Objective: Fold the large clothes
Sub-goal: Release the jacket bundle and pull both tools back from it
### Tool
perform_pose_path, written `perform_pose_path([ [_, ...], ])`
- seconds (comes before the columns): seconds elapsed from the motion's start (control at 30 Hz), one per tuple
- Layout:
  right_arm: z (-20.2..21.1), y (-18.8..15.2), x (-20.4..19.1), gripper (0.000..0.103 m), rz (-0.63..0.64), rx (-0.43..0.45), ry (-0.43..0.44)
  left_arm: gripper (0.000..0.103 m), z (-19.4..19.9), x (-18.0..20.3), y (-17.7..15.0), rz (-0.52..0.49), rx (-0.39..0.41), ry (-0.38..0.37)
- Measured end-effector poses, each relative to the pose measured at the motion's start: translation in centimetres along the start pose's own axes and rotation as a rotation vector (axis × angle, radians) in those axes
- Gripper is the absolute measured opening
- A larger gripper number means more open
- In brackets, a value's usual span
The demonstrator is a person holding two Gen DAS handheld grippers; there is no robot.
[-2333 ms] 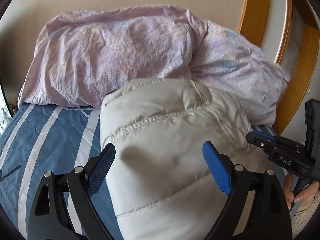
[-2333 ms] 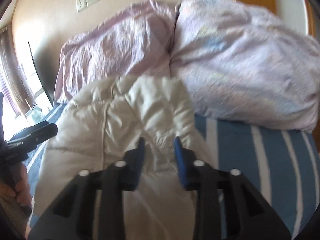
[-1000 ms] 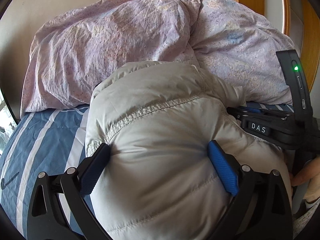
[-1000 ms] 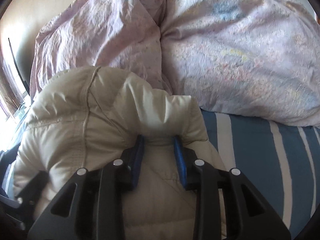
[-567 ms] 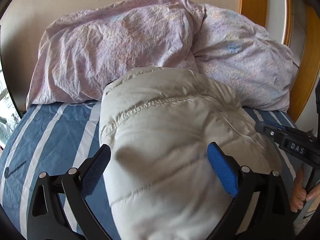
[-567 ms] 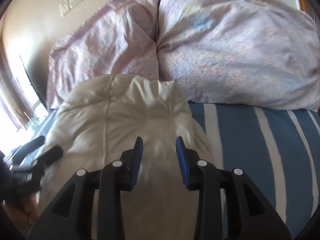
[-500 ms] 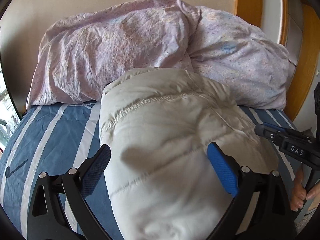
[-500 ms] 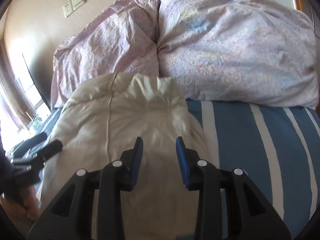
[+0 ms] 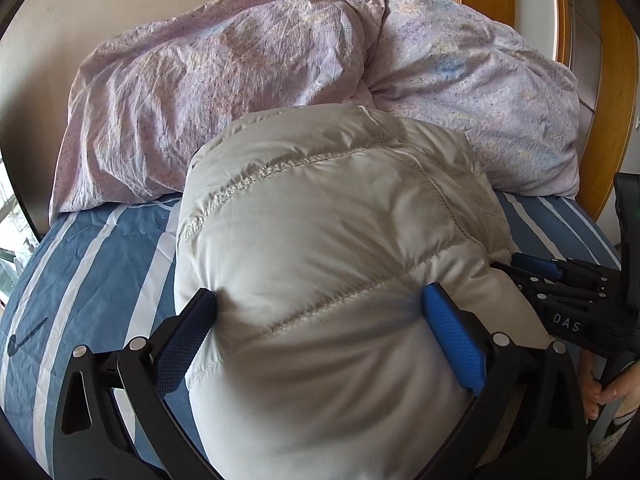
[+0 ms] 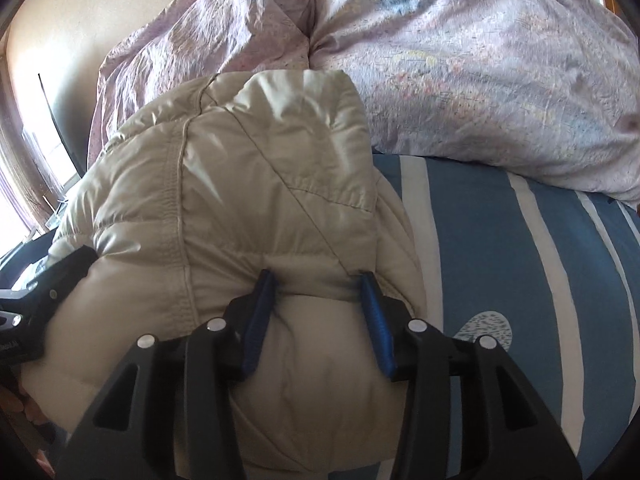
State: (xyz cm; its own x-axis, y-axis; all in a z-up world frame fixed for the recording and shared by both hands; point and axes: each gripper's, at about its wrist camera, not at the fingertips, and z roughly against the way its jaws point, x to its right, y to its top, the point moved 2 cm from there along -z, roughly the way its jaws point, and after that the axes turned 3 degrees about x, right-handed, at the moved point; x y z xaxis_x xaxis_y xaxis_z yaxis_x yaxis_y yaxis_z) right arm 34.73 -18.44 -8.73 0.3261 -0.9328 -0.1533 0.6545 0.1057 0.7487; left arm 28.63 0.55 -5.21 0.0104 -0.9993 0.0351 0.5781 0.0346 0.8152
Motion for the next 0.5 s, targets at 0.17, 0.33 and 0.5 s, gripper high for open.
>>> perform_pose_path([
  [0.17, 0.5, 0.3, 0.6, 0.049, -0.052, 0.004, 0.013, 0.102, 0.1, 0.0, 0.3, 0.001, 0.016, 0.015],
  [0.33, 5.4, 0.2, 1.1, 0.087, -0.097, 0.051, -0.040, 0.102, 3.3, -0.7, 0.1, 0.019, 0.019, -0.009],
  [0.5, 10.6, -1.1, 0.2, 0.101, -0.074, 0.125, -0.121, 0.102, 7.2, -1.1, -1.5, 0.030, 0.002, -0.034],
])
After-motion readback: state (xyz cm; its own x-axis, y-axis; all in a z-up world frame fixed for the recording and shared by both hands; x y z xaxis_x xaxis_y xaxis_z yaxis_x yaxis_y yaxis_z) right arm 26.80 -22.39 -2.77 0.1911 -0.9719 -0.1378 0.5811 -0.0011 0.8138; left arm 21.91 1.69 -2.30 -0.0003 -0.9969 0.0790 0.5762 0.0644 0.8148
